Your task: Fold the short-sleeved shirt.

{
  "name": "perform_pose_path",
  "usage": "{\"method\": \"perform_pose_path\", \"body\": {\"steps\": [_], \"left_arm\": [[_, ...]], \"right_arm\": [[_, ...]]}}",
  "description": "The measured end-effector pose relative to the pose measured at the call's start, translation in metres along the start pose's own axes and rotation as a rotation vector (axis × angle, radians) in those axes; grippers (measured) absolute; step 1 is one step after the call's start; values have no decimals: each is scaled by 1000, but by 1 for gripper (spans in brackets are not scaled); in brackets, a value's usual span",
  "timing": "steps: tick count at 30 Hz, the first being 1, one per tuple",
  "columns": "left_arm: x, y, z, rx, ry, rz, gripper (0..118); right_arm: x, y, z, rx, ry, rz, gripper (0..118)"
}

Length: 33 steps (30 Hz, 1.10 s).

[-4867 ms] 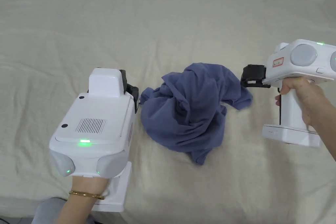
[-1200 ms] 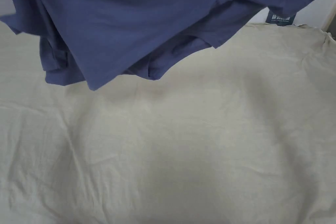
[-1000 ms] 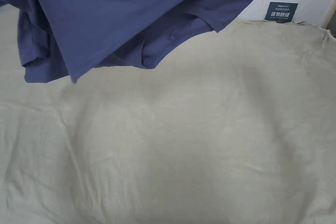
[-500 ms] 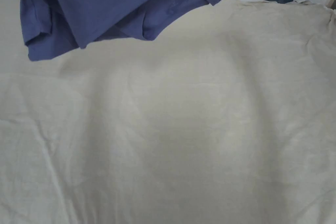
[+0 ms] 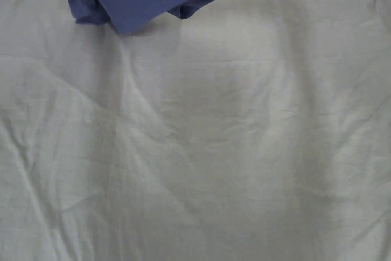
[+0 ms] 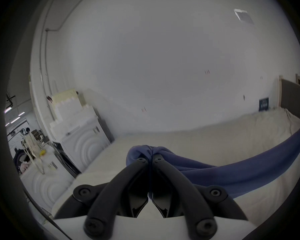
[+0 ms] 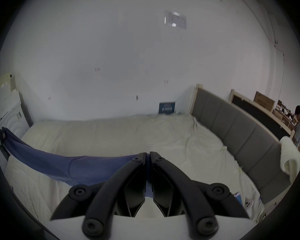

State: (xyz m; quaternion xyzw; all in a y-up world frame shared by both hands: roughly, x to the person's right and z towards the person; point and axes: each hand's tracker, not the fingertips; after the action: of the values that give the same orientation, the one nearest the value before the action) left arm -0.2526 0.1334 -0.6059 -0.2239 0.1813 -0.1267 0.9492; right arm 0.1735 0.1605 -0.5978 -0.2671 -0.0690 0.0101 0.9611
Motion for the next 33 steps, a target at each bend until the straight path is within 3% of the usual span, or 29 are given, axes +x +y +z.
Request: {"method": "perform_pose_path", "body": {"steps": [9, 12, 18, 33], "left_arm": [[11, -150, -6, -230, -51, 36, 0], [-1, -193, 7, -291, -58, 13, 0], [-24, -261, 51, -355, -88, 103, 0], [-49, -337, 177, -344, -192, 154, 0]], "right_arm": [[-4, -158, -42, -285, 58, -78, 4], [1, -212, -38, -373, 53, -72, 4], [20, -289, -3, -439, 62, -79, 4], [78, -344, 120, -371, 109, -146, 4]]}}
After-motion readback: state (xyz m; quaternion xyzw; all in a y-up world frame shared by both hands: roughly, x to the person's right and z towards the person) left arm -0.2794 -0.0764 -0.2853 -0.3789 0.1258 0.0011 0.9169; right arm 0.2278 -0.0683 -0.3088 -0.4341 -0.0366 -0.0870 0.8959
